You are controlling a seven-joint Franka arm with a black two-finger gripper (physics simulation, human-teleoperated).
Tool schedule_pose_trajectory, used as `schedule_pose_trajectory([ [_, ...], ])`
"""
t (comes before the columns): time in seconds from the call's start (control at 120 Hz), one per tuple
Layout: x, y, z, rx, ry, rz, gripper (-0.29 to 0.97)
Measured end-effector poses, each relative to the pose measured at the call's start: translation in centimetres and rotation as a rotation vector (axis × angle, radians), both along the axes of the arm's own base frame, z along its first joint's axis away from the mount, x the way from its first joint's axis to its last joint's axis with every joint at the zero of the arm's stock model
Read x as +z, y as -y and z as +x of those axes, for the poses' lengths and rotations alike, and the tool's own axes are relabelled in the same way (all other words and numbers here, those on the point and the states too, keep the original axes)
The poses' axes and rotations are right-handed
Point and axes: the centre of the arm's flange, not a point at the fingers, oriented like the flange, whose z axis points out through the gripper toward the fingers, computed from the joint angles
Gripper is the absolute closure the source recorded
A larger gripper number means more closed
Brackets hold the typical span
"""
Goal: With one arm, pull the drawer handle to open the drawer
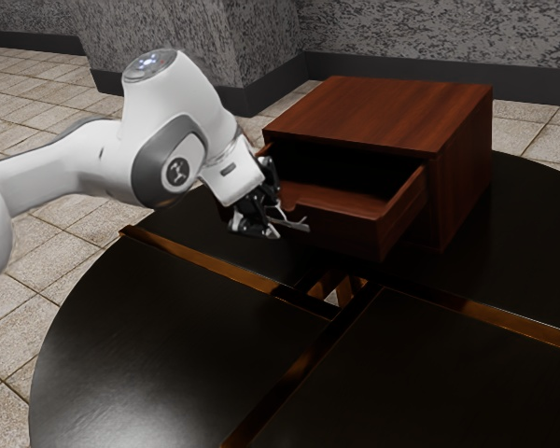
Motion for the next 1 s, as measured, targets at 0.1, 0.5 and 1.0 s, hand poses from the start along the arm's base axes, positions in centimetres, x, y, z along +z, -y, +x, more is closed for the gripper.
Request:
schedule_pose_trajectory([
  [0.1,0.0,0.1,-0.3,0.002,0.001,-0.001,0.56],
  [0.5,-0.1,0.1,-1.4,0.01,0.003,-0.002,0.56],
  [1.0,10.9,1.0,-8.5,0.017,0.168,0.014,0.3],
])
